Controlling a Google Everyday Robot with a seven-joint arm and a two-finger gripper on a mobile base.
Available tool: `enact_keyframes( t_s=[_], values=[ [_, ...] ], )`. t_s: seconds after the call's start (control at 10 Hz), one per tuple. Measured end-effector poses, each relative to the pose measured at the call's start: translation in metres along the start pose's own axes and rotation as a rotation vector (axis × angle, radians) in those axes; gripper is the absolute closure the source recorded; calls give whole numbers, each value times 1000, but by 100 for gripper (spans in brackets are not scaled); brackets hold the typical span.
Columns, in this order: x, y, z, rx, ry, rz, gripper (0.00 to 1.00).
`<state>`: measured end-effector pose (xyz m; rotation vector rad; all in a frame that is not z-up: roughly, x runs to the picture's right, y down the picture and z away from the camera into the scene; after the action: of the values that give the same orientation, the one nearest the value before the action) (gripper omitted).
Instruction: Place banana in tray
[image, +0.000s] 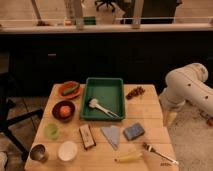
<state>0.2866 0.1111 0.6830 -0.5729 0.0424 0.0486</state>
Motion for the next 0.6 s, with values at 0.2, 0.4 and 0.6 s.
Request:
enact_keyframes(
  t_s=[0.2,0.4,0.6],
  values=[
    [0,1,2,-6,-4,2,20],
    [-8,21,10,-33,-24,2,20],
    [-17,37,11,-33,-49,1,20]
  ],
)
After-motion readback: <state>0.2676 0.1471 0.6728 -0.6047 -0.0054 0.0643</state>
